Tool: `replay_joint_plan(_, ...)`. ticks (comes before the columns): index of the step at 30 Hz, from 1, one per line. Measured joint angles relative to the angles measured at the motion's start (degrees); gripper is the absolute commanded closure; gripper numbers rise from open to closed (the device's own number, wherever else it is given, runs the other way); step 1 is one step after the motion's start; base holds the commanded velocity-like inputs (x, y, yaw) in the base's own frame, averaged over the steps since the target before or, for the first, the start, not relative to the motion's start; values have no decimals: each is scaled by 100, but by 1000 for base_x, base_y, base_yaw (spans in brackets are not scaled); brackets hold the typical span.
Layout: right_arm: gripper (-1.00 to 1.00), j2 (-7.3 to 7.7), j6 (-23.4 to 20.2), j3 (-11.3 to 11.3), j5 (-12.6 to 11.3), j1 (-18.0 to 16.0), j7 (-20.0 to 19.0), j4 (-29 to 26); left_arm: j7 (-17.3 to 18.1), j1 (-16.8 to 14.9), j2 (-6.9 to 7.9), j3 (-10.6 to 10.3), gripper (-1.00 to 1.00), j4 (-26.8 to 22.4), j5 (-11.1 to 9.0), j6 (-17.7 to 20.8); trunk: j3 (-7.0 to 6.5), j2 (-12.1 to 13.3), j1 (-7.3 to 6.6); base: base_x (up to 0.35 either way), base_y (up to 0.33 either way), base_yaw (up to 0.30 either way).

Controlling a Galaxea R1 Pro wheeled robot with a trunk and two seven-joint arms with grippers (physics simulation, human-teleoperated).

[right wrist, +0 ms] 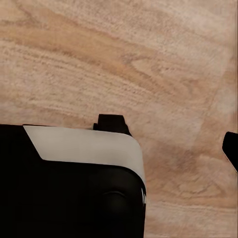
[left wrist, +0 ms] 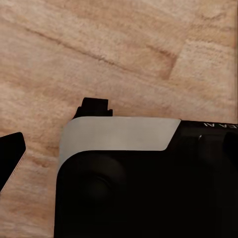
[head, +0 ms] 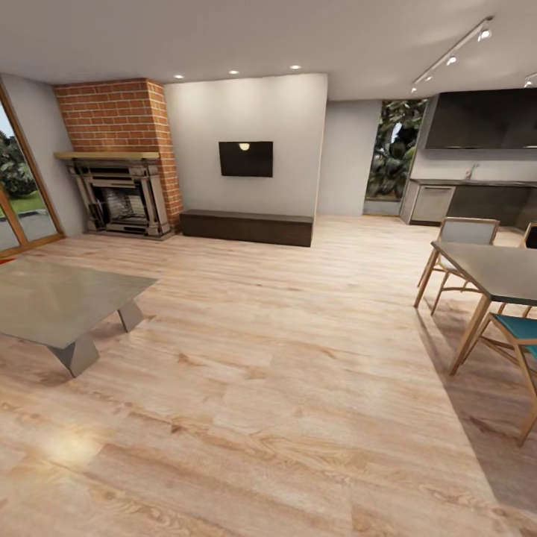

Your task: Move the two storage containers from the living room to the garage. In the garage, place one container on the floor and stack the other container on top of it (either order is fine).

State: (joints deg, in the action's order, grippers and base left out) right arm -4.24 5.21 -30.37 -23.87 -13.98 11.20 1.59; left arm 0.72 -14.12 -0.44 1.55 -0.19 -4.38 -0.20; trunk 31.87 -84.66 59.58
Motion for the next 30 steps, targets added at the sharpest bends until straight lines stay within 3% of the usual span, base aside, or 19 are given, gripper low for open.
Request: replay_joint_plan(30,-100,-2,-7,0,7,2,0,0,0,0,0,0,-100,0,0,2,0,0,0,323,0,0)
